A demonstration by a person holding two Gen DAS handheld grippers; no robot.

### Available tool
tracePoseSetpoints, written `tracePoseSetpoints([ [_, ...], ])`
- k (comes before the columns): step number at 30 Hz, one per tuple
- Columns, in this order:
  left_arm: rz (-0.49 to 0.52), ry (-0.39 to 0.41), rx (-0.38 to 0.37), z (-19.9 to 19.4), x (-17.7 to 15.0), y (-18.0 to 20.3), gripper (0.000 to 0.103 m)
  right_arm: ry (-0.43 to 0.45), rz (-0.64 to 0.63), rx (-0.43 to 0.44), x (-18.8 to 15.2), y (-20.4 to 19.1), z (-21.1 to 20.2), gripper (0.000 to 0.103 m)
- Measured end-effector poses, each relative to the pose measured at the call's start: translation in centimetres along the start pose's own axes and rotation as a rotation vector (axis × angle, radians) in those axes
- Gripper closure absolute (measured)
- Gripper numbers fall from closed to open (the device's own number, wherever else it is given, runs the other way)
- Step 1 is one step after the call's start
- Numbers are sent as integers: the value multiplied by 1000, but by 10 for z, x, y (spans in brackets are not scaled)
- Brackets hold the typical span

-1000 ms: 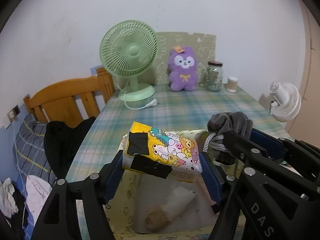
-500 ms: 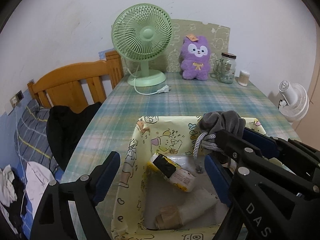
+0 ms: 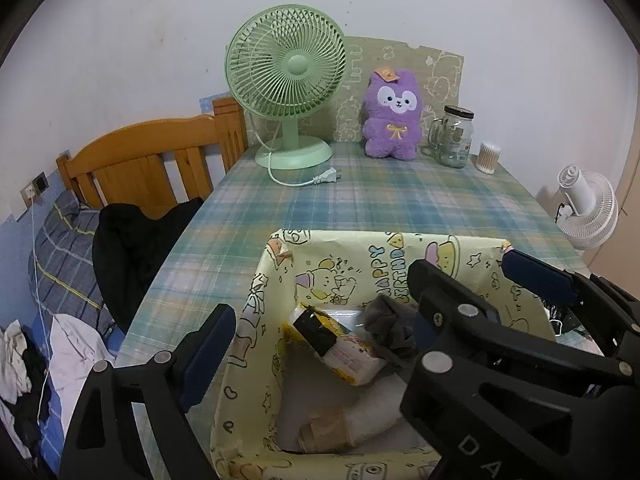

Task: Organize soft objects
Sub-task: 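Open the right tool to drop the grey glove into the box, then withdraw both tools from the box toward the remaining items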

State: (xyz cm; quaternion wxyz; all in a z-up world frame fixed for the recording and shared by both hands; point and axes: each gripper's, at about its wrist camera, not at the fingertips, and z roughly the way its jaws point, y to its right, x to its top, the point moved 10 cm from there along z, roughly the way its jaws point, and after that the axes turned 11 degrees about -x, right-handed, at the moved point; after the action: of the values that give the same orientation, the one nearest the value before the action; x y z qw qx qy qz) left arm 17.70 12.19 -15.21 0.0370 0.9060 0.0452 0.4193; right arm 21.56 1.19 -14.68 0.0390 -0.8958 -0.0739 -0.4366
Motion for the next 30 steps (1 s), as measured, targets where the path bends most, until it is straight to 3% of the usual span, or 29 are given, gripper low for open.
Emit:
tracePoseSetpoints([
  [13, 26, 53, -1, -32, 9, 33, 5, 45, 61, 15, 8, 27, -35, 15],
  [30, 94, 147, -61, -70, 21, 108, 2, 180, 150, -79, 16, 100, -102, 7],
])
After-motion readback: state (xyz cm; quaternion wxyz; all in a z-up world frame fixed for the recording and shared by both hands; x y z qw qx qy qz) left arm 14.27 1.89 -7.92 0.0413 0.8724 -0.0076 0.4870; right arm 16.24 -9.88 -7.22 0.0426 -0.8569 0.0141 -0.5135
